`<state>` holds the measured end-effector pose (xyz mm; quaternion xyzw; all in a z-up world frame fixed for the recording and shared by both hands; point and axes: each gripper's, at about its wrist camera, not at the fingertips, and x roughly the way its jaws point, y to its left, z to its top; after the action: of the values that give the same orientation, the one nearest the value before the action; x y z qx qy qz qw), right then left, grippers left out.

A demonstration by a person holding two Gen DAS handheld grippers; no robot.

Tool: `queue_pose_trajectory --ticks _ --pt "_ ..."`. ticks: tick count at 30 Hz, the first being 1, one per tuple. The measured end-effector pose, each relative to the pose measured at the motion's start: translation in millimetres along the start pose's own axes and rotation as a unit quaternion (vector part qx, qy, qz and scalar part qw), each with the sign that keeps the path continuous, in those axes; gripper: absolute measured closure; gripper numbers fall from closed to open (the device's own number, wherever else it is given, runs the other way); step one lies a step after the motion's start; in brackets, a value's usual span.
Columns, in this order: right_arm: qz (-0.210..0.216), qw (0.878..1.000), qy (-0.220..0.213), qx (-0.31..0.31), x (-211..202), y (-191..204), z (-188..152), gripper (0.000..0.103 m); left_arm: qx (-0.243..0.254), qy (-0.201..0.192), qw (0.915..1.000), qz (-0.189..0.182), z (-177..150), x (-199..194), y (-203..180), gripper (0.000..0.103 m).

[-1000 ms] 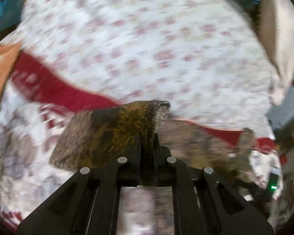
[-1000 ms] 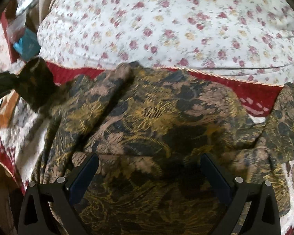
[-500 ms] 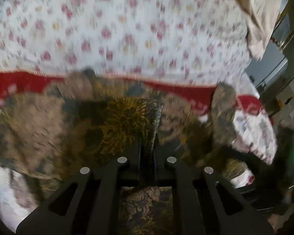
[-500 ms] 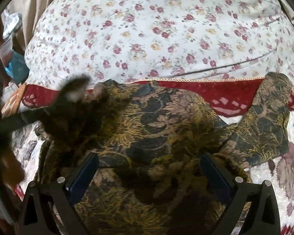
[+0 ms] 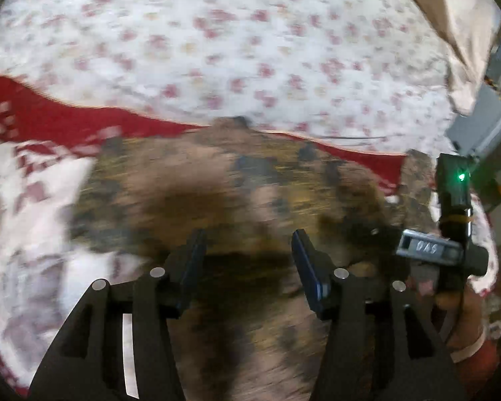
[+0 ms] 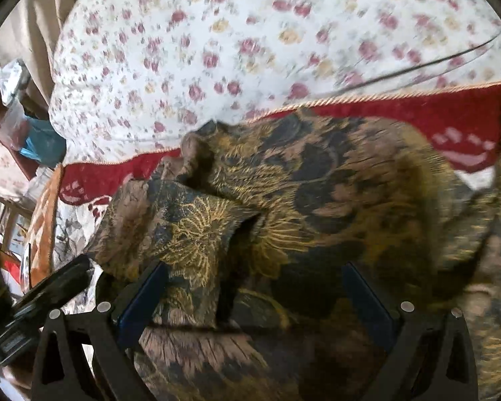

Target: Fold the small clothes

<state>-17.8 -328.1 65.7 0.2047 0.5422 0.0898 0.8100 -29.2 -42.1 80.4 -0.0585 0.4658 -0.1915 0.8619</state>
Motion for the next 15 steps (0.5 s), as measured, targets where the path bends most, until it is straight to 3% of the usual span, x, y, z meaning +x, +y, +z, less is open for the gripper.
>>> queue_pose_trajectory --ticks 4,5,6,7,8,10,15 --pt "-0.018 0.999 -0.001 -0.043 24.7 22.3 0.8 0.008 -0.018 0.003 0.9978 0.064 -14.6 -1.9 37.8 0.050" --pt "-0.027 0.998 -0.013 -0.062 27.4 27.9 0.1 0.026 -0.030 0.011 0.9971 0.069 -18.3 0.8 46.1 0.050" --pt "-0.025 0.997 -0.014 -0.078 31.7 33.5 -0.5 0.067 -0.038 0.016 0.9966 0.071 -21.2 3.7 51.3 0.050" --pt "-0.018 0.996 0.001 -0.082 37.2 37.3 -0.3 0.083 -0.045 0.022 0.9959 0.075 -24.5 6.6 56.6 0.050" --pt "-0.012 0.997 0.004 -0.078 37.8 37.2 0.3 0.091 -0.048 0.025 0.9954 0.079 -27.3 8.7 59.1 0.050" --pt "-0.006 0.996 -0.016 -0.083 25.5 39.7 3.2 0.094 -0.048 0.025 0.9952 0.081 -29.7 9.9 59.3 0.050" --pt "-0.016 0.989 -0.123 -0.085 -54.6 28.5 23.5 0.095 -0.046 0.016 0.9966 0.066 -34.0 3.9 54.3 0.050"
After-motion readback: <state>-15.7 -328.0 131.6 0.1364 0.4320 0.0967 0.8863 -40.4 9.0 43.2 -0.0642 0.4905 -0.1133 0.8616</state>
